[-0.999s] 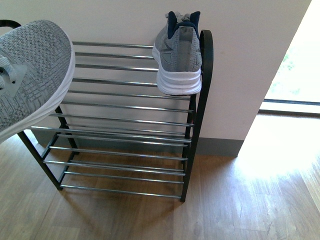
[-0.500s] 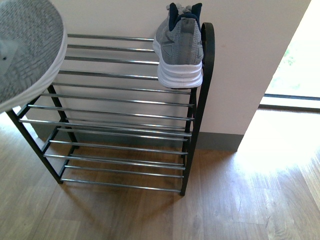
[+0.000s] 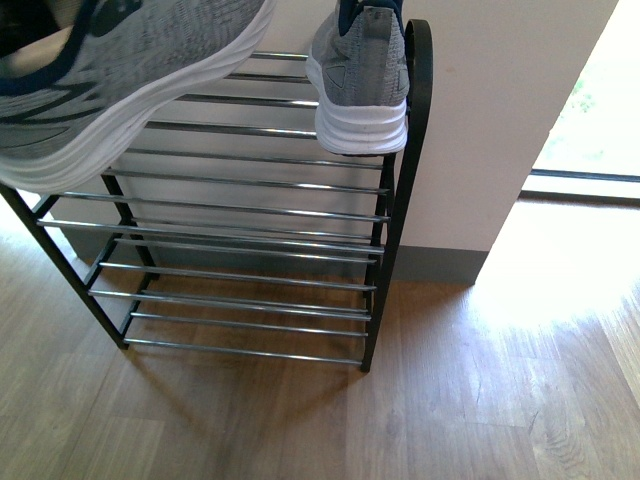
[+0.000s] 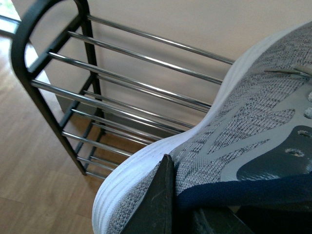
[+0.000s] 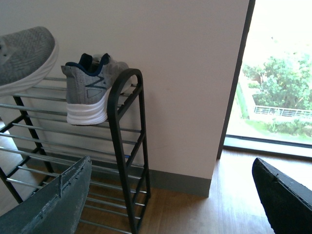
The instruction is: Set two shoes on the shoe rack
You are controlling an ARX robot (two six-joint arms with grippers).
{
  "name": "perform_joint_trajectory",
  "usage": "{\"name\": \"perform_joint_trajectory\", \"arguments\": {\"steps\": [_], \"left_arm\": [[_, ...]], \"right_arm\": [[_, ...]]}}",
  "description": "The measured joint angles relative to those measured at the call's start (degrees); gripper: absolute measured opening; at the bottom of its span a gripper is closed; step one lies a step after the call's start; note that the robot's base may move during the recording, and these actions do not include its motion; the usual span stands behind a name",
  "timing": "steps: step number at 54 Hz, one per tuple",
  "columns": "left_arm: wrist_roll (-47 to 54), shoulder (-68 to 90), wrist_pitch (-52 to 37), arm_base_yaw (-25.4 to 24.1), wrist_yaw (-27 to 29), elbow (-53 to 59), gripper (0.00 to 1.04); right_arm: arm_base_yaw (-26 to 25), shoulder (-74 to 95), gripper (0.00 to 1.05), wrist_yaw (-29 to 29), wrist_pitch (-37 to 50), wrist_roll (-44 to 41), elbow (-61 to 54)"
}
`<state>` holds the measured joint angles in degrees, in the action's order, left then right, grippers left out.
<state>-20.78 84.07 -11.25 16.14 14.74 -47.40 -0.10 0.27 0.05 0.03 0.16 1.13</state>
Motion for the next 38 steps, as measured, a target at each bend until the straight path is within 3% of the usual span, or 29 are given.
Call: {"name": "perform_joint_trajectory", "arguments": {"steps": [17,38], "left_arm": [[-14.1,13.7,9.7,2.3,3.4,-18.5,0.02],[-30.3,22.8,16.7,7.4,3.3,-27.5,0.02]], "right_arm": [[0.0,0.0,0.96,0.0,0.0,0.0,0.0],[0.0,0.0,0.96,0.0,0.0,0.0,0.0]]}}
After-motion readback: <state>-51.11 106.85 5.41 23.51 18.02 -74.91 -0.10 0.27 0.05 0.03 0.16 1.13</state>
